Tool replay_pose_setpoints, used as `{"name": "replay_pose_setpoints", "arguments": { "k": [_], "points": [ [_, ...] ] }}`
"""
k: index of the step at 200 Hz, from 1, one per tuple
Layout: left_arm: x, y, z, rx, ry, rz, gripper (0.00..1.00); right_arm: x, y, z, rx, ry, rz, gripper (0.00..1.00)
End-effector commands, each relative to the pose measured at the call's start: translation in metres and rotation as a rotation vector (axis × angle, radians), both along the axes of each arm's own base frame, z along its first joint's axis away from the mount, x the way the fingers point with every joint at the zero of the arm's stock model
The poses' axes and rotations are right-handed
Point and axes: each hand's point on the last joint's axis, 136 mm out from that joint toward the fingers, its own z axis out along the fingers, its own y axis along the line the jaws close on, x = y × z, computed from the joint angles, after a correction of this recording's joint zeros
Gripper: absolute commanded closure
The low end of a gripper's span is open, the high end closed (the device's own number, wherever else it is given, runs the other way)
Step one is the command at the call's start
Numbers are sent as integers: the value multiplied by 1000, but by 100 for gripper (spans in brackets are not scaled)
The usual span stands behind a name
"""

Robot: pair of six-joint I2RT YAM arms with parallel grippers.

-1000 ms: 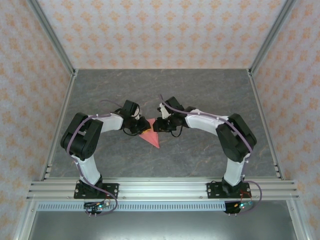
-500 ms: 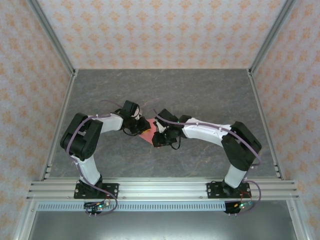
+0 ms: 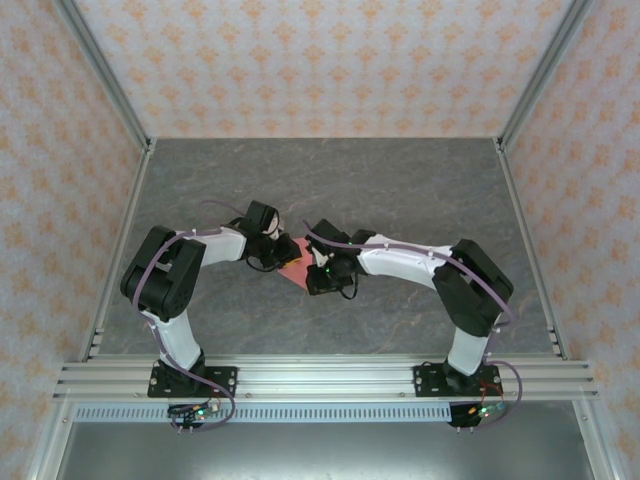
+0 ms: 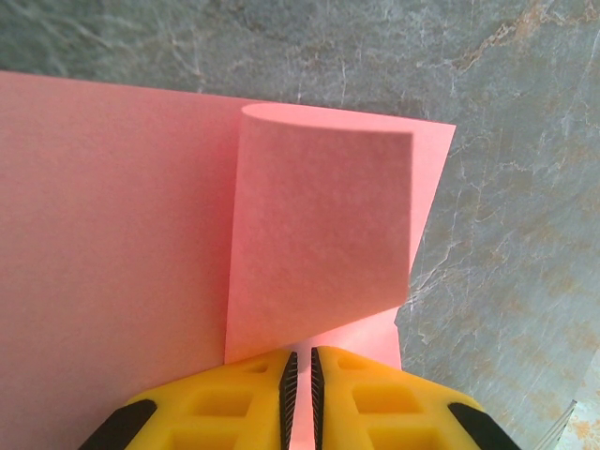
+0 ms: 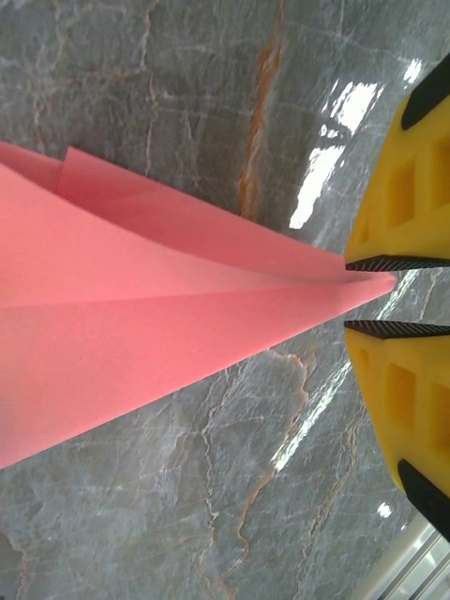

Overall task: Fold a paper plane with a square sheet of paper (fold left side to right side)
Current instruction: Fourth fold the wing at the center of the table.

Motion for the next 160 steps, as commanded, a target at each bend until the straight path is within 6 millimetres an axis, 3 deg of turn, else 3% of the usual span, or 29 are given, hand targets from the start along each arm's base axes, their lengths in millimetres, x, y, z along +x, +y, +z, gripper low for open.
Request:
{"name": "replay_pose_setpoints", "arguments": {
  "k": [1,160],
  "points": [
    [-26,17,-28,96,98,11,83,3,4,-2,-21,-10,6,79],
    [-25,17,-25,98,97,8,83,2,-2,-12,-70,-2,13,80]
  ]
}}
